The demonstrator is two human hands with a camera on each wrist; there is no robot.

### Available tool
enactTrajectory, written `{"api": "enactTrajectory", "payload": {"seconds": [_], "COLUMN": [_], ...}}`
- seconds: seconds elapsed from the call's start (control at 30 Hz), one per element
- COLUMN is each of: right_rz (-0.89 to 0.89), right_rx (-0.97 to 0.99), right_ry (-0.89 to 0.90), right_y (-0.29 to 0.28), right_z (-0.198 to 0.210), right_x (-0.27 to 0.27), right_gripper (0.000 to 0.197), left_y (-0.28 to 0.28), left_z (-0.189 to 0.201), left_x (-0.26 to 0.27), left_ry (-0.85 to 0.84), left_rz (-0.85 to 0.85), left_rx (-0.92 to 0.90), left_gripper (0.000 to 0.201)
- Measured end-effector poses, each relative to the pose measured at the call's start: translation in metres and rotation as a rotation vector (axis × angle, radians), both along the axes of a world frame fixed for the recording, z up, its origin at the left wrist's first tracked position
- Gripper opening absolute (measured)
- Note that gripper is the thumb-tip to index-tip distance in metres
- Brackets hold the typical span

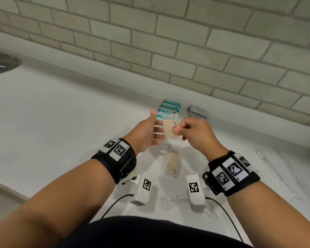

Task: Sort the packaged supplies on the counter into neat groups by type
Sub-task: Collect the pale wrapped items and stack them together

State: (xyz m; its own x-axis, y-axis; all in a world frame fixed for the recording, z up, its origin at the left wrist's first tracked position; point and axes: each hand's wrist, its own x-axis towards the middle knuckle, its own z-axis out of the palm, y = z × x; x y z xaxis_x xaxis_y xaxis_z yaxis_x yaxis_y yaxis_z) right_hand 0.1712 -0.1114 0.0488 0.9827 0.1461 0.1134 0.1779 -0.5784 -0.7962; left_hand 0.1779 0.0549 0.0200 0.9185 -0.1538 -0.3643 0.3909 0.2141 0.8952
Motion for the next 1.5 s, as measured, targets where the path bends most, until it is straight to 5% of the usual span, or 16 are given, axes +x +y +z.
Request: {"api": "enactTrajectory", "payload": {"seconds": [0.1, 0.17, 0.33, 0.47, 0.77, 0.87, 1.0, 1.13, 1.5], "right_rz": [0.132, 0.253, 0.102, 0.052, 0.024, -0.028, -0.133, -0.216, -0.218], "right_rx": [-0.218, -0.317, -0.072, 0.158, 0.081, 0.073, -0.212, -0.124, -0.096], "right_ry": [-0.413, -0.497, -0.077, 0.164, 0.353, 0.419, 0.547, 0.78, 0.76], "right_y": [-0.007, -0.012, -0.014, -0.009, -0.01, -0.013, -0.017, -0.017, 0.005], "right_z": [-0.002, -0.01, -0.012, -0.007, -0.022, -0.029, -0.048, -0.061, -0.064], "right_x": [0.0, 0.002, -0.003, -0.006, -0.006, -0.005, -0.006, -0.009, 0.001], "right_gripper": [0.008, 0.006, 0.029, 0.01, 0.025, 0.027, 0.022, 0.029, 0.009], "left_y": [0.0, -0.003, -0.003, -0.011, -0.022, -0.026, -0.019, -0.022, -0.017], "left_z": [-0.006, -0.012, -0.012, -0.007, -0.019, -0.022, -0.034, -0.043, -0.049], "left_x": [-0.007, -0.008, -0.004, -0.009, -0.005, -0.006, -0.008, -0.013, -0.011], "left_ry": [0.13, 0.065, -0.111, -0.169, -0.288, -0.302, -0.109, 0.183, 0.233], "left_rz": [-0.165, -0.153, -0.015, -0.029, -0.01, -0.064, -0.334, -0.396, -0.329], "left_rx": [0.032, -0.047, -0.141, -0.024, 0.3, 0.554, 0.924, 0.672, 0.465], "left_gripper": [0.057, 0.033, 0.015, 0.009, 0.014, 0.005, 0.039, 0.029, 0.017]}}
